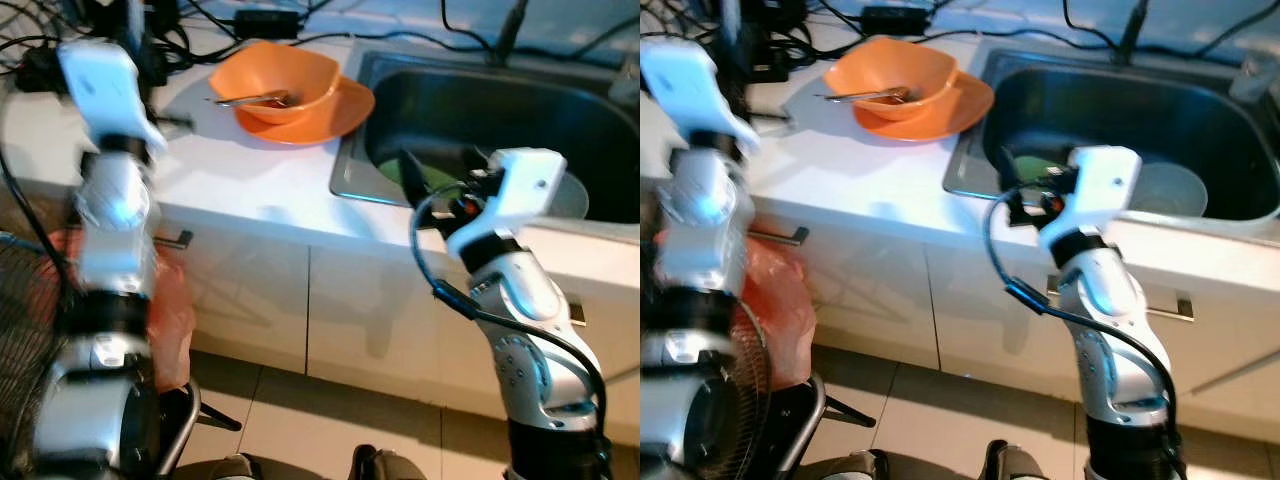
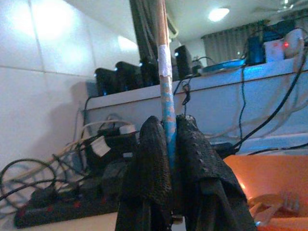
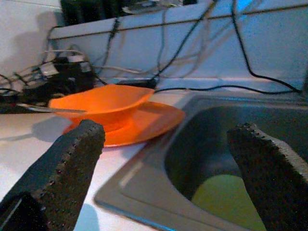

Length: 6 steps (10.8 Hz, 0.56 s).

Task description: Kitchen organization

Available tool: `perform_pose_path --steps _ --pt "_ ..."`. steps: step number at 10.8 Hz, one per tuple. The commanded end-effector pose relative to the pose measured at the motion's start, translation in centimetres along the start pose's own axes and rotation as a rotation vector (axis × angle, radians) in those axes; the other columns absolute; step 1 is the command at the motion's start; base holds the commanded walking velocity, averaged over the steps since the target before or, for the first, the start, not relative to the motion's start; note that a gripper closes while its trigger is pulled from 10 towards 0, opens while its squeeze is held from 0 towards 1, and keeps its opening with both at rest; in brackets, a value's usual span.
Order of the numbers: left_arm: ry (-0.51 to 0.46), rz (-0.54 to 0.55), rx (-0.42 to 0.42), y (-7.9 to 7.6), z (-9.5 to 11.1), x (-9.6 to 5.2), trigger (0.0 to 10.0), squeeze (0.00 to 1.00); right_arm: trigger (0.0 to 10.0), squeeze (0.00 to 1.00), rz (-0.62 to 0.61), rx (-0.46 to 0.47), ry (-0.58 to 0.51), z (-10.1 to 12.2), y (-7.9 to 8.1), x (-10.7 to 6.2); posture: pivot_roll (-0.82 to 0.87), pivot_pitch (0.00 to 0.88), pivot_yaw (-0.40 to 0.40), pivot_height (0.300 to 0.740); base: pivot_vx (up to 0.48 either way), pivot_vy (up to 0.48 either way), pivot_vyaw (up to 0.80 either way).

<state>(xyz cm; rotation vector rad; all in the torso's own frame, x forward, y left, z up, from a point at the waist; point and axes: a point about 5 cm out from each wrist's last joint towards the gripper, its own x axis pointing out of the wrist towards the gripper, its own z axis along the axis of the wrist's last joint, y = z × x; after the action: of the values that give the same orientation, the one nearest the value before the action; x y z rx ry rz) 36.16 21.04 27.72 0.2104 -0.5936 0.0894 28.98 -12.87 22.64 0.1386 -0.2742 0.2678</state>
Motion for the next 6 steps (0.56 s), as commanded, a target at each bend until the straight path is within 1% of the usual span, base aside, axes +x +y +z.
perform_pose_path --steps 1,2,3,4,5,6 --pt "-0.032 0.013 -0.001 0.0 0.9 0.2 0.0 0.0 10.0 0.0 0.001 -0.001 -0.011 0.1 -0.2 0.2 -0.04 0.089 -0.021 0.74 0.0 0.0 0.0" --pt "-0.025 -0.047 -0.047 -2.2 0.9 -0.9 0.0 0.0 10.0 0.0 0.008 -0.005 -0.019 0.1 -0.2 0.7 -0.05 0.07 -0.024 0.74 0.0 0.0 0.0" --pt "-0.013 -0.079 -0.069 -3.5 0.9 -1.5 0.0 0.0 10.0 0.0 0.009 -0.005 -0.023 0.2 -0.2 0.9 -0.05 0.064 -0.024 0.74 0.0 0.0 0.0" --pt "0.024 -0.132 -0.123 -6.0 0.5 -3.0 0.0 0.0 10.0 0.0 0.013 -0.009 -0.028 0.2 -0.2 1.0 -0.06 0.045 -0.026 0.74 0.0 0.0 -0.8" --pt "0.029 -0.152 -0.131 -6.8 0.5 -3.7 0.0 0.0 10.0 0.0 0.015 -0.009 -0.029 0.2 -0.1 0.9 -0.05 0.039 -0.028 0.74 0.0 0.0 -0.8" --pt "0.049 -0.165 -0.144 -7.6 0.4 -4.4 0.0 0.0 10.0 0.0 0.022 -0.008 -0.035 0.2 -0.1 1.1 -0.05 0.029 -0.034 0.74 0.0 0.0 -0.51"
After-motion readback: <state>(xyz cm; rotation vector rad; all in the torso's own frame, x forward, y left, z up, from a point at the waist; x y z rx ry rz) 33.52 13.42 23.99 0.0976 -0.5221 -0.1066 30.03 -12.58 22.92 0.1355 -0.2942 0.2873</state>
